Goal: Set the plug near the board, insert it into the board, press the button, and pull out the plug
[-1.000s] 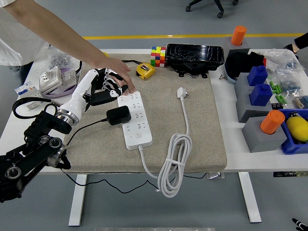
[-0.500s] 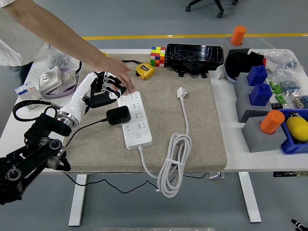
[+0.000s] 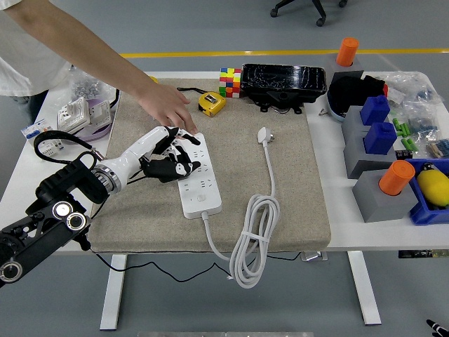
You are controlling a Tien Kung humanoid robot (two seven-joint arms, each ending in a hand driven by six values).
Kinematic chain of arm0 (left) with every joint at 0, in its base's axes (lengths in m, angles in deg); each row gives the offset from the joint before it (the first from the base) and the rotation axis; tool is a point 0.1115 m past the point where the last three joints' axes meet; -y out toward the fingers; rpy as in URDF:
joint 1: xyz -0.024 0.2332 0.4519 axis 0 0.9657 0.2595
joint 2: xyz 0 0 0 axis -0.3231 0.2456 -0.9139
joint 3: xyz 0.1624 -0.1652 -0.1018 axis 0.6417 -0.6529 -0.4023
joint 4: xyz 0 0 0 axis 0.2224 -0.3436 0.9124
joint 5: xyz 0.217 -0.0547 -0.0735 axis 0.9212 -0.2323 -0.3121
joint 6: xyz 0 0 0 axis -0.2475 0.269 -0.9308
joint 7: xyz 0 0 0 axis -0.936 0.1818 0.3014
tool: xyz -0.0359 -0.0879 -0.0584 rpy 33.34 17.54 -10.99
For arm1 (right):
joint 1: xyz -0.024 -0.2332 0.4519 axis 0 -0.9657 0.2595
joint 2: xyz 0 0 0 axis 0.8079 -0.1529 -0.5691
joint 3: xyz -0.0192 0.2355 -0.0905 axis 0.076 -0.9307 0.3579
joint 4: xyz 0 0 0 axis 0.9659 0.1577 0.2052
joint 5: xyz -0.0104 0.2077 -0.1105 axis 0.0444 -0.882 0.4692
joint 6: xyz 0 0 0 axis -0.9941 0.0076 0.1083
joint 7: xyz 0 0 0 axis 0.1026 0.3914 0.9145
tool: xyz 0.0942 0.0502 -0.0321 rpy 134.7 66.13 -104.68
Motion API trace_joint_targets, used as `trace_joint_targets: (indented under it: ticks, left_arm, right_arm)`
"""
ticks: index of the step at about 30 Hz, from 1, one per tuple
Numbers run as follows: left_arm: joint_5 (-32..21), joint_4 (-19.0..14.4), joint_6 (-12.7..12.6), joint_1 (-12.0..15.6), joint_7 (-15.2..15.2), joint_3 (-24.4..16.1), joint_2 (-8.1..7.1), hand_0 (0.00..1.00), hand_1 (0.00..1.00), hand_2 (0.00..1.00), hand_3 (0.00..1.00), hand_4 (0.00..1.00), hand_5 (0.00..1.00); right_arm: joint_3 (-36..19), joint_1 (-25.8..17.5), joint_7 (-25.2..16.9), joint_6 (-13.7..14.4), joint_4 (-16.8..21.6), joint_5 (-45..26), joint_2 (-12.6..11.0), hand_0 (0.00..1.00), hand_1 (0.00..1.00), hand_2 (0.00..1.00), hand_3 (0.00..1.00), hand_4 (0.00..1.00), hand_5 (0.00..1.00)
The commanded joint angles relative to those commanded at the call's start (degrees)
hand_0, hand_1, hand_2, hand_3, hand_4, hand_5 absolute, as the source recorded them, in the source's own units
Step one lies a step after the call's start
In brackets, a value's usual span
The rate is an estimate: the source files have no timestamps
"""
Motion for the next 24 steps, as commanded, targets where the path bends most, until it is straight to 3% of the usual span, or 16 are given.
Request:
trace_joint_targets:
  ticks: [5,6,8,13,17,24]
  left_arm:
    - [3.81,-2.93,9.07,-1.5,-6.8,2.03,-1.27,0.15,0.046,0.151,0.767,0.7,0.002]
    - [4.5,-3.27,10.5,-1.86,-7.64,2.55,-1.5,0.119,0.046,0.146,0.882,0.722,0.002]
    - [4.6,-3.71,12.75,-2.47,-9.01,3.52,-1.95,0.119,0.046,0.146,0.882,0.722,0.002]
    - [4.53,-3.16,13.09,-3.91,-9.98,6.22,-2.56,0.117,0.048,0.148,0.875,0.72,0.002]
    - [5.03,-2.13,12.69,-4.35,-10.98,6.94,-2.13,0.117,0.048,0.148,0.875,0.72,0.002]
    - [4.52,-1.37,14.15,-4.68,-12.44,7.82,-1.89,0.114,0.048,0.149,0.866,0.707,0.002]
  right_arm:
    - [0.35,0.18,0.11,-0.14,0.04,-0.01,-0.27,0.653,0.661,0.66,0.555,0.908,0.505]
    - [0.4,0.29,0.12,-0.15,0.08,0.0,-0.37,0.653,0.662,0.658,0.555,0.907,0.504]
    - [0.37,0.46,0.08,-0.1,0.1,0.02,-0.52,0.653,0.662,0.658,0.555,0.907,0.504]
    - [0.5,0.64,0.05,-0.06,0.04,-0.02,-0.83,0.653,0.661,0.658,0.554,0.908,0.505]
    - [0.7,0.72,0.03,-0.05,0.11,-0.05,-0.93,0.653,0.661,0.658,0.554,0.908,0.505]
    - [1.0,0.75,0.02,-0.04,0.15,-0.1,-1.05,0.655,0.662,0.659,0.554,0.909,0.505]
